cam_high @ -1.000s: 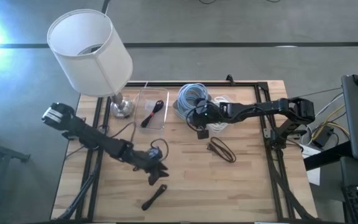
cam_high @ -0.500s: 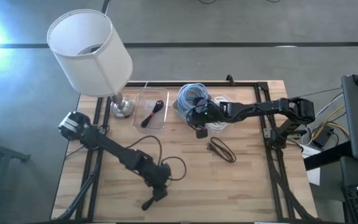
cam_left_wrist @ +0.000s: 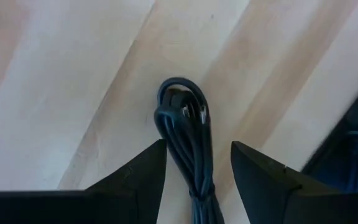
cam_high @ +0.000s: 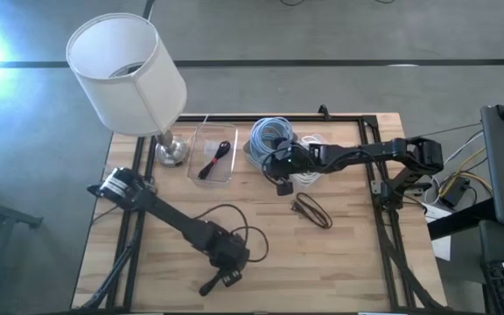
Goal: Sort HDMI cables
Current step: Put the bottom black HDMI cable into the left transparent bin
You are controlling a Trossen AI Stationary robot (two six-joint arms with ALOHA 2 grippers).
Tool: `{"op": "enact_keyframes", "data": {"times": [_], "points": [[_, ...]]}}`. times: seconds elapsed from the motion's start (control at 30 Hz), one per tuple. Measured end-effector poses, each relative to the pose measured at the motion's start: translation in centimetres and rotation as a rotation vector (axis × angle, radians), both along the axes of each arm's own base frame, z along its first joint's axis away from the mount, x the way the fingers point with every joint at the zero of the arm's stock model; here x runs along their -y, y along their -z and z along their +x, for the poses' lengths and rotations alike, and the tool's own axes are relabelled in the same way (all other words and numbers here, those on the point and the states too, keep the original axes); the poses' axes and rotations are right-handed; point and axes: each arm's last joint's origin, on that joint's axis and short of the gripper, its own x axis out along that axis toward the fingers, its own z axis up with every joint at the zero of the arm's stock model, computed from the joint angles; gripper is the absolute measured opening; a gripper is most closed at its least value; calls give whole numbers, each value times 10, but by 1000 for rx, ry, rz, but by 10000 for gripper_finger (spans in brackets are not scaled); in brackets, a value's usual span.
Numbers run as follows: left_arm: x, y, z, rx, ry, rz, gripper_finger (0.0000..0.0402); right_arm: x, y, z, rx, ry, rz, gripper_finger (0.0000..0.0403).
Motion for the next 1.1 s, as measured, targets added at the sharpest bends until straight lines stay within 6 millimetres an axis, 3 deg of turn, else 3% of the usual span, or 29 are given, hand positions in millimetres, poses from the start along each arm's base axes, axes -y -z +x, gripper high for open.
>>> {"op": "enact_keyframes", "data": {"times": [0.33,0.6,0.67,0.83,1.1], "points": [[6,26,3,-31,127,37,174,0,-1,-1,-16,-51,-55,105],[-4,18,3,18,79,147,80,0,-1,-1,-14,-51,-55,97],[-8,11,3,43,66,167,61,0,0,-1,-19,-45,-48,94],[-23,-15,-2,111,18,278,58,0,1,-2,-35,-38,-37,88],[-62,-72,-14,355,-215,601,83,-1,2,-4,-50,-24,-19,78]]}}
